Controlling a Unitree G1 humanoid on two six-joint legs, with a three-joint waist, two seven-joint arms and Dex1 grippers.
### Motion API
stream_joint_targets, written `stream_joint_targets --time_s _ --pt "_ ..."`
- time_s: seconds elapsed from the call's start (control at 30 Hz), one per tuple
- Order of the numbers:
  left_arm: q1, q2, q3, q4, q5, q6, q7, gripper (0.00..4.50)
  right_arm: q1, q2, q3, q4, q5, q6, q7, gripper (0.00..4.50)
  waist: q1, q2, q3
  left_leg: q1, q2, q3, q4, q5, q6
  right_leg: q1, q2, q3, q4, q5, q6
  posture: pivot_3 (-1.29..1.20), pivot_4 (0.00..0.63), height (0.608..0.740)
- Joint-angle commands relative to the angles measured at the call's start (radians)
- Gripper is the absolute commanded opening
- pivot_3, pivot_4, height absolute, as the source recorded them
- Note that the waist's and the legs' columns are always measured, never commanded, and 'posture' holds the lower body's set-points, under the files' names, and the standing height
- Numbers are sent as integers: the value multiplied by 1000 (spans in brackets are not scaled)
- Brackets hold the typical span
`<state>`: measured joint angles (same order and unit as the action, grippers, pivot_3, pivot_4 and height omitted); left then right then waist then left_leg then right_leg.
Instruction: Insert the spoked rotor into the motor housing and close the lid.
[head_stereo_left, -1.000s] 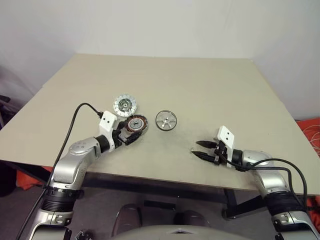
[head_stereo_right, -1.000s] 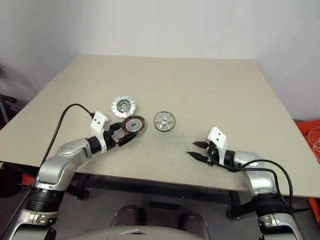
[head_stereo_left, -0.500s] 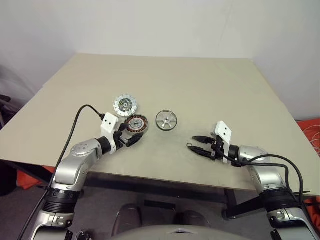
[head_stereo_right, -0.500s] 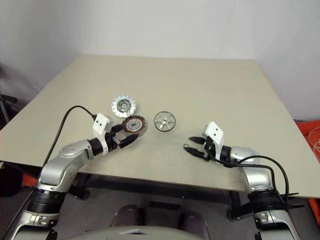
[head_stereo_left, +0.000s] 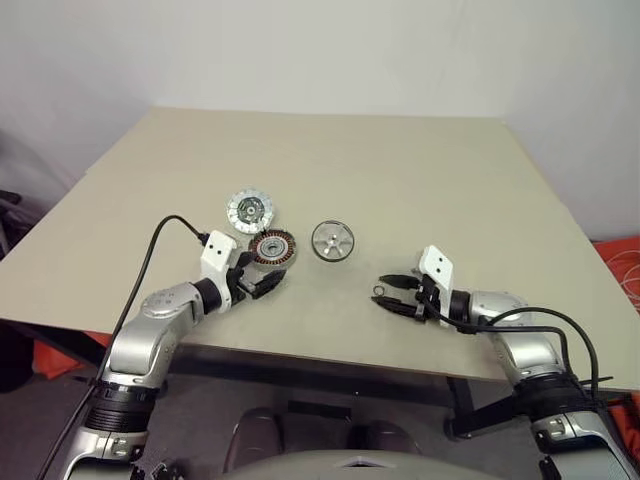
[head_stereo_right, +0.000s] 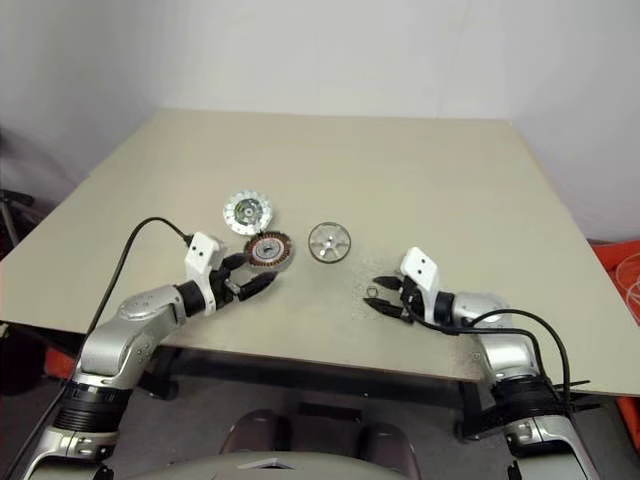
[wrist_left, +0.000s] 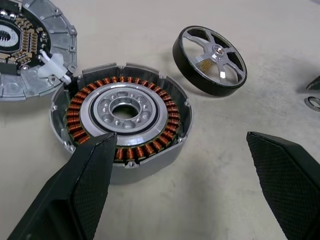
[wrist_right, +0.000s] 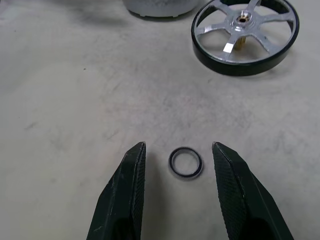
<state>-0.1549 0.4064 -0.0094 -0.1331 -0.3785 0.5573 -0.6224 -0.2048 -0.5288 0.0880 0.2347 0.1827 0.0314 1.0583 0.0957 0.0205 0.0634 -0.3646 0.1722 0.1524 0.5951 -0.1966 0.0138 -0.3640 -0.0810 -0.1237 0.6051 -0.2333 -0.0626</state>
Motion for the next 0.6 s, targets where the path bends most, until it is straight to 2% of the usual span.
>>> stream_joint_targets --time_s 0.03,0.6 --pt "-5 -1 8 -34 -4 -9 3 4391 -28 -4 -6 -14 6 -6 -5 2340 0 0 0 0 0 0 0 0 0 0 0 0 0 0 0 0 0 740" --pt "-12 6 14 -19 -2 -18 -2 4391 -2 -9 6 -7 -8 4 -18 2340 0 0 0 0 0 0 0 0 0 0 0 0 0 0 0 0 0 740"
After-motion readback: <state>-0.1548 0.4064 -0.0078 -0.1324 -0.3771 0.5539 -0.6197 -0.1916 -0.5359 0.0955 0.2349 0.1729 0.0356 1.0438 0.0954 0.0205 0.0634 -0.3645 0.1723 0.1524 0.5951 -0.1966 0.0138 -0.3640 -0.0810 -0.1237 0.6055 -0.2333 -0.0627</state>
